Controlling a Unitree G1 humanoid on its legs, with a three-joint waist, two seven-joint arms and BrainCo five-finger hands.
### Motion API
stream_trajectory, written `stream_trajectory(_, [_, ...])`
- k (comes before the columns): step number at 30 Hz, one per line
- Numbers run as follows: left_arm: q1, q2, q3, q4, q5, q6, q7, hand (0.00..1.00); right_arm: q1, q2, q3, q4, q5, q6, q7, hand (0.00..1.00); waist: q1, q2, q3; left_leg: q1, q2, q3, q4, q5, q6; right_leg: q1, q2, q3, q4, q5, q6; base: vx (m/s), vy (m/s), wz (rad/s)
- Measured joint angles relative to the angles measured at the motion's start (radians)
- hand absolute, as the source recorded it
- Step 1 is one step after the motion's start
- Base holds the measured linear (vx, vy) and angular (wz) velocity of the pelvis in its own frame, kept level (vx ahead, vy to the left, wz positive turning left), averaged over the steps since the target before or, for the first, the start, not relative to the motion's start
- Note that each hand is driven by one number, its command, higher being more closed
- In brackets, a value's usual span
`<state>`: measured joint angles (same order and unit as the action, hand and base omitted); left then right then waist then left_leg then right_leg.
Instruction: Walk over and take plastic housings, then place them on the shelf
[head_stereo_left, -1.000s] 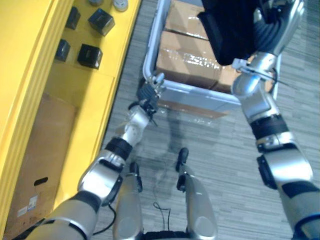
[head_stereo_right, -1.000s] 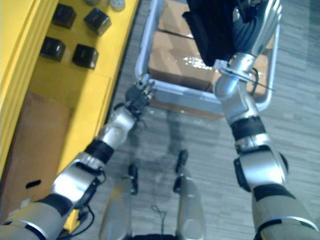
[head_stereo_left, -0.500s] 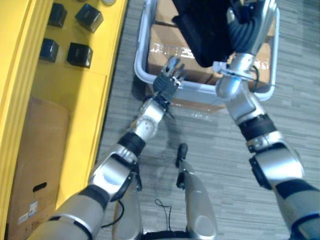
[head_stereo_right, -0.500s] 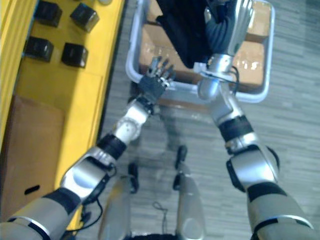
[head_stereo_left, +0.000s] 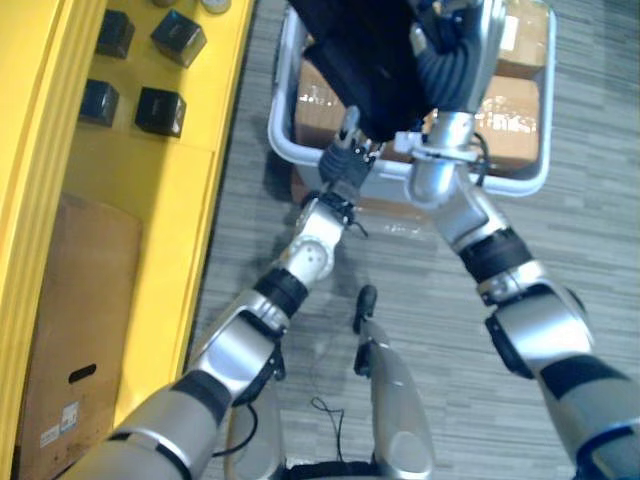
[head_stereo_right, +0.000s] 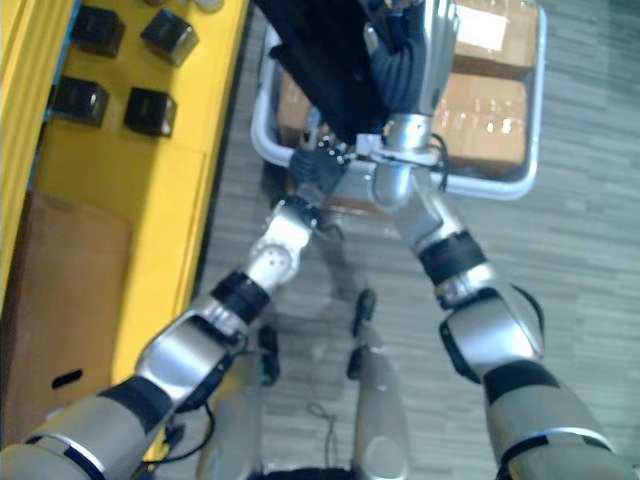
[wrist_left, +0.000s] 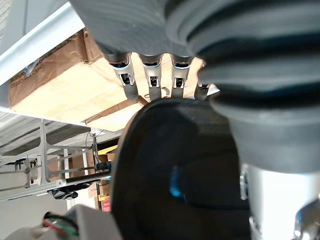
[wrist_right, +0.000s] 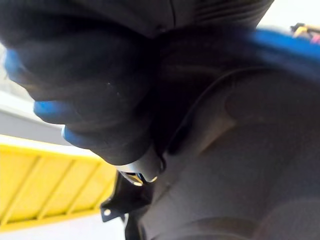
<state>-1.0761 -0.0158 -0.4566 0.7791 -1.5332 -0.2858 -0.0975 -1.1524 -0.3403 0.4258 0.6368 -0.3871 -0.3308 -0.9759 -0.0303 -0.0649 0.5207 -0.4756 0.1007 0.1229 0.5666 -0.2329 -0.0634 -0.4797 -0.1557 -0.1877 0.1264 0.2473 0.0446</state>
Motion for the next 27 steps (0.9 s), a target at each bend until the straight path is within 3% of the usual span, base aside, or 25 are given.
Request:
stream_trajectory(11, [0.003, -0.033, 0.002, 0.036, -0.080, -0.046, -0.006, 0.00, 0.042, 0.031, 0.020, -0.004, 0.003, -0.028, 0.034, 1.00, -0.012, 0.003, 0.000, 0.024, -0.004, 0.008, -0.012, 0.000, 0.000, 0.021, -0.002, 0.006, -0.016, 0.009, 0.003, 0.00, 0.001, -0.01])
stream_trajectory(15, [0.015, -0.040, 0.002, 0.036, -0.090, -0.085, -0.038, 0.00, 0.072, 0.030, 0.020, -0.038, 0.021, -0.049, 0.040, 1.00, -0.013, 0.028, -0.003, 0.029, -0.005, 0.011, -0.019, 0.000, 0.000, 0.026, -0.002, 0.007, -0.023, 0.009, 0.003, 0.00, -0.001, -0.01])
stream_trajectory(20, [0.021, -0.043, 0.003, 0.036, -0.120, -0.115, -0.041, 0.00, 0.096, 0.034, 0.021, -0.043, 0.029, -0.066, 0.040, 1.00, -0.013, 0.035, -0.003, 0.033, -0.005, 0.021, -0.021, 0.000, 0.000, 0.026, -0.001, 0.013, -0.028, 0.010, 0.004, 0.00, 0.001, -0.03])
stream_trajectory(21, [0.021, -0.044, 0.003, 0.036, -0.120, -0.127, -0.041, 1.00, 0.103, 0.038, 0.018, -0.051, 0.041, -0.067, 0.040, 1.00, -0.013, 0.035, -0.003, 0.036, -0.005, 0.022, -0.022, 0.000, 0.000, 0.027, -0.001, 0.017, -0.028, 0.011, 0.005, 0.00, 0.006, -0.04])
stream_trajectory(27, [0.036, -0.065, 0.022, 0.036, -0.120, -0.200, -0.065, 1.00, 0.130, 0.044, 0.015, -0.077, 0.045, -0.089, 0.039, 1.00, -0.014, 0.035, -0.003, 0.037, -0.005, 0.024, -0.022, -0.001, 0.002, 0.027, -0.001, 0.020, -0.028, 0.011, 0.006, 0.00, 0.001, -0.01])
